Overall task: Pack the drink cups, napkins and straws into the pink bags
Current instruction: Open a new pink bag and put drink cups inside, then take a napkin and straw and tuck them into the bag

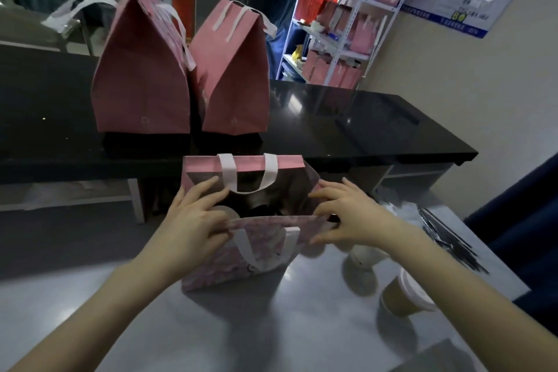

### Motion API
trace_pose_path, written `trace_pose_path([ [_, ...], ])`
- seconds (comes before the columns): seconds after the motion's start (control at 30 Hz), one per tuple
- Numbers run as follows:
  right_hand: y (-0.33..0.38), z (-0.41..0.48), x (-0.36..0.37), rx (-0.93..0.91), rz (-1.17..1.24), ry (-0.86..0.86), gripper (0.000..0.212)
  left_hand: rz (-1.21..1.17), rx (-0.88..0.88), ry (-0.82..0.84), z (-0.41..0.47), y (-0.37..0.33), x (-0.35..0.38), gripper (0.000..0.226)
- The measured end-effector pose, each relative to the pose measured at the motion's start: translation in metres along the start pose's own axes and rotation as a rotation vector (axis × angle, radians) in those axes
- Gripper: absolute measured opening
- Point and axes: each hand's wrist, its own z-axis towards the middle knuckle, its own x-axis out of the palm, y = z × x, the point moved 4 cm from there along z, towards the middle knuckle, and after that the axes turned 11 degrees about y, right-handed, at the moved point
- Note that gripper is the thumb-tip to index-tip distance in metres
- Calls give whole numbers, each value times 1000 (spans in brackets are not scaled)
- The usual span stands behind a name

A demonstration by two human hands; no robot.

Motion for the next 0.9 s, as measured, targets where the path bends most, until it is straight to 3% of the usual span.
trace_pose_path([
  [0.1,-10,3,2,-11,-65,-211,20,-29,-3,-124,4,-12,2,12],
  [0.17,-17,7,1,32,-38,-333,14,-18,-32,-136,6,-23,4,14],
  [0.3,-22,8,5,4,66,-449,11,29,-181,-75,10,-39,9,27],
  [0.4,-33,-2,13,-59,157,-471,28,21,-243,-68,10,-58,6,37],
  [0.5,-61,-21,21,-100,251,-513,41,23,-156,-144,28,-97,5,30],
  [0.6,-106,-47,30,-98,310,-574,36,-52,-3,-250,70,-152,20,19],
  [0.7,-179,-67,53,36,354,-504,23,-176,61,-209,134,-207,54,14],
  [0.8,-257,-83,92,219,417,-295,21,-193,114,-72,200,-250,105,17],
  [0.9,-311,-92,127,277,489,-192,21,-178,93,98,259,-277,157,23],
])
